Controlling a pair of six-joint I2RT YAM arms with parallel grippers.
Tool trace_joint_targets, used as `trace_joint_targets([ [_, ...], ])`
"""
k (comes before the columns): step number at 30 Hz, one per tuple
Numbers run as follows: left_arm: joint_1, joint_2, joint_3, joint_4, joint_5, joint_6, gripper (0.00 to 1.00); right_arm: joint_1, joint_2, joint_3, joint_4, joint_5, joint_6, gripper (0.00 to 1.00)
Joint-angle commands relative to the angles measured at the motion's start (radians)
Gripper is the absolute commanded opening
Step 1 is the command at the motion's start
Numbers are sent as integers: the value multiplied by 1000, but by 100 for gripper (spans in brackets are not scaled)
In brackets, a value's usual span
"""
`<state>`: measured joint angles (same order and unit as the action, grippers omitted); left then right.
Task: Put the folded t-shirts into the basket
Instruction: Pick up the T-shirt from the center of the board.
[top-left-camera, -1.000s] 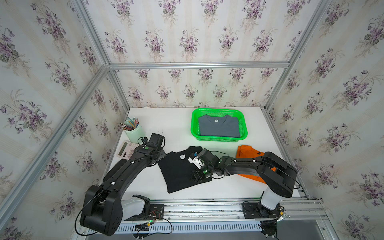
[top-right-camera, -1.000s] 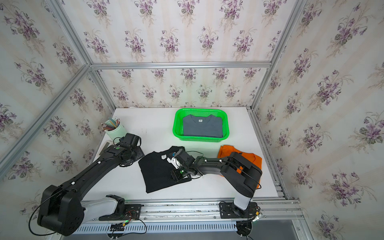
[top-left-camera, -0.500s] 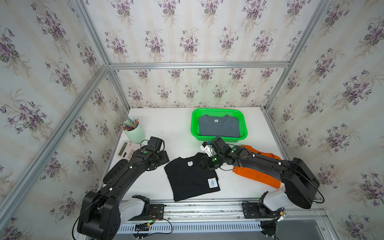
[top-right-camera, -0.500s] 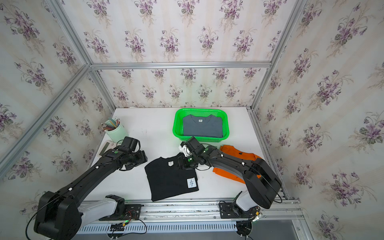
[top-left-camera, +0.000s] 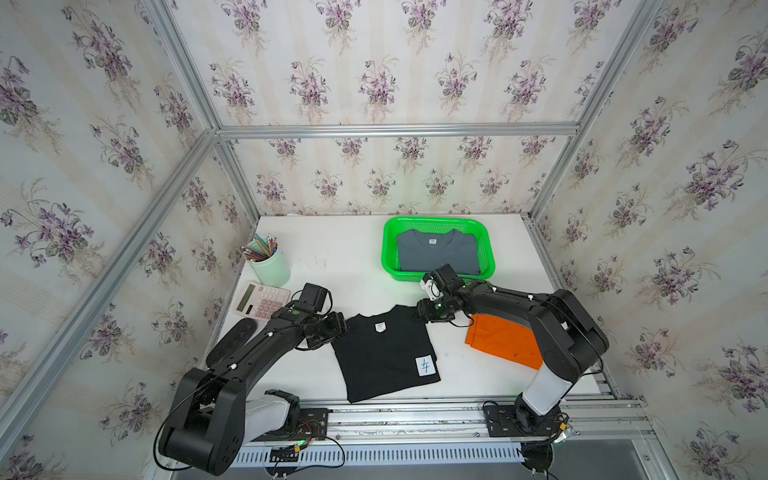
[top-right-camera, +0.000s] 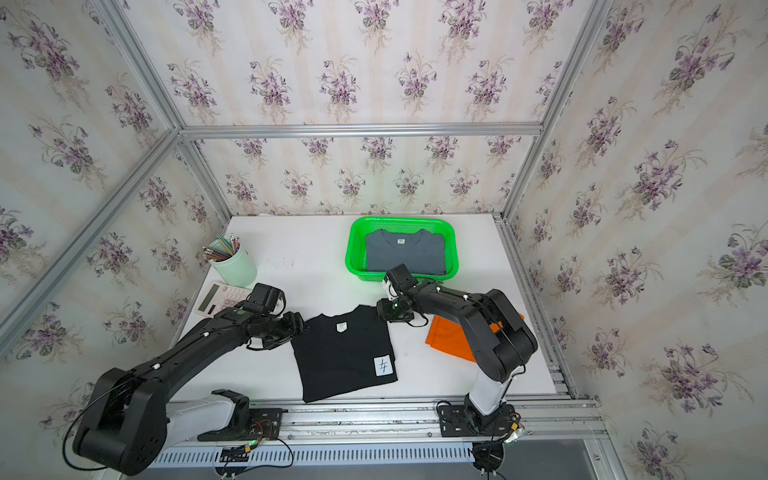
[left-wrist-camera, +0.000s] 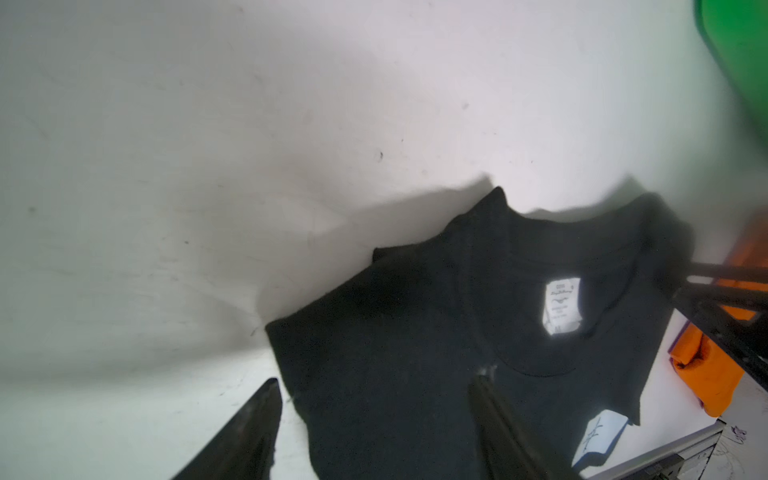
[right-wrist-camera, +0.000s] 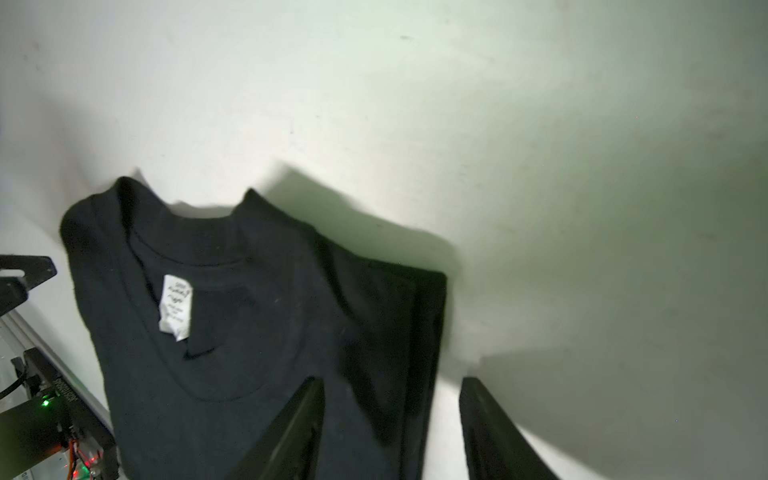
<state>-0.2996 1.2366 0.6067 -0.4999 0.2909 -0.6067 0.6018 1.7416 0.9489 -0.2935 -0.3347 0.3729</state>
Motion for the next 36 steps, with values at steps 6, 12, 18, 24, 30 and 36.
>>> trace_joint_targets([
  [6,1,142,-11,170,106,29,71,-40,91,0,85,-172,-78,48],
  [12,1,248,-1,227,155,49,57,-40,87,-52,177,-277,-76,30],
  [18,1,258,16,207,119,87,13,-40,-35,-164,362,-314,-43,9],
  [24,1,138,-10,312,207,141,0,-40,-197,-302,598,-399,-14,0],
  [30,-2,-93,-116,648,429,174,0,-41,-373,-378,754,-444,-15,0],
  [36,-3,-222,-8,532,441,212,0,-50,-520,-275,673,-434,-17,0],
])
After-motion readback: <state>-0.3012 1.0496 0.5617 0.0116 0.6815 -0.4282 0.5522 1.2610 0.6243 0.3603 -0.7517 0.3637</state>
